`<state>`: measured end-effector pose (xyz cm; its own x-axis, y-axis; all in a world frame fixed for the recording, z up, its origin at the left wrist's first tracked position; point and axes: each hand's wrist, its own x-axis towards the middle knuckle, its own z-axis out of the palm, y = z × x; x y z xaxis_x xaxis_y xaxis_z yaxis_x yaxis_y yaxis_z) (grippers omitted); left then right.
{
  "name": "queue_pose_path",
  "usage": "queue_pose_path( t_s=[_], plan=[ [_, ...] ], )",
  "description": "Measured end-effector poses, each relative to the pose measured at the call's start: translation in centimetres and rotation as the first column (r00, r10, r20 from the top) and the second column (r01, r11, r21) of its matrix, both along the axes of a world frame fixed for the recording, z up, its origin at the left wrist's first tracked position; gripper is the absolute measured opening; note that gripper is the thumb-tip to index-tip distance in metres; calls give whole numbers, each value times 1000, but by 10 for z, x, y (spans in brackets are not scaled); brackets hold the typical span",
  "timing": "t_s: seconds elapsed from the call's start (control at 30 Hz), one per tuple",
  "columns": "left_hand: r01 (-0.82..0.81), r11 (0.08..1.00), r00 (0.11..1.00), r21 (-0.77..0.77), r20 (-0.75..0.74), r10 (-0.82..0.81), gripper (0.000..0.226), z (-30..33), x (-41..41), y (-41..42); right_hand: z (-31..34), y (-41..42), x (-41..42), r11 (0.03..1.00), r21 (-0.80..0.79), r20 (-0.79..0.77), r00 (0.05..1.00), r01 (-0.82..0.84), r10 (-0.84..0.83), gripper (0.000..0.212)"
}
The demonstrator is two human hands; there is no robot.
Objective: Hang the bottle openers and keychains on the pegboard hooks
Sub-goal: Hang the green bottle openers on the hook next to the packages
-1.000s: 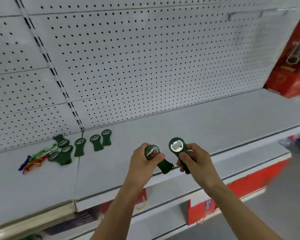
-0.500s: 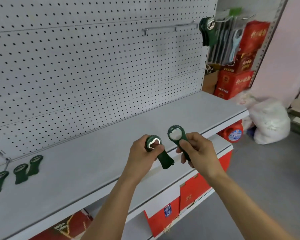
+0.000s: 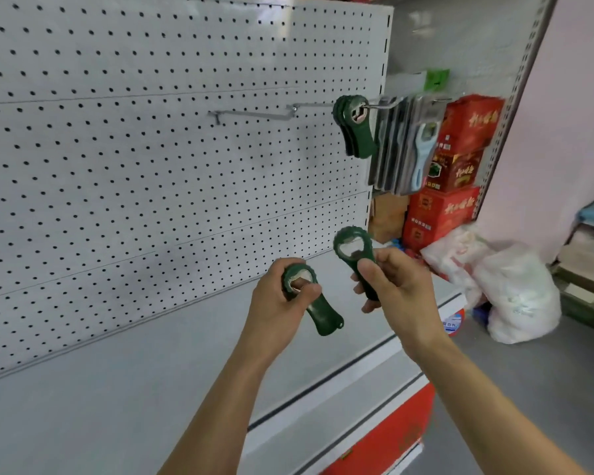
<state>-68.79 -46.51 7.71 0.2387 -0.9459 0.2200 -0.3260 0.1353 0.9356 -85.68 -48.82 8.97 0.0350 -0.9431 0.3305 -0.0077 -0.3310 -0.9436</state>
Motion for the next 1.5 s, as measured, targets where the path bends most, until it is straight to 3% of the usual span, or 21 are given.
queue_pose_path(
  t_s=[0.23,0.57,1.0,1.5],
  plan=[
    [-29,997,999,-71,26,31,35,24,-26,-67,22,-74,-23,999,-43,109,994,-2,7,6],
    [-173,972,985,-157,-36,170,38,54,-61,-112,100,-141,-58,969,-237,236,963,-70,128,5],
    [-365,910,931,-197,-95,353,37,69,-103,-122,123,-202,-65,922,-205,109,929,-328,354,11],
    [-446,869,895,-214,-114,431,34,80,-109,-109,119,-228,-46,909,-170,30,920,-380,390,8]
  ],
)
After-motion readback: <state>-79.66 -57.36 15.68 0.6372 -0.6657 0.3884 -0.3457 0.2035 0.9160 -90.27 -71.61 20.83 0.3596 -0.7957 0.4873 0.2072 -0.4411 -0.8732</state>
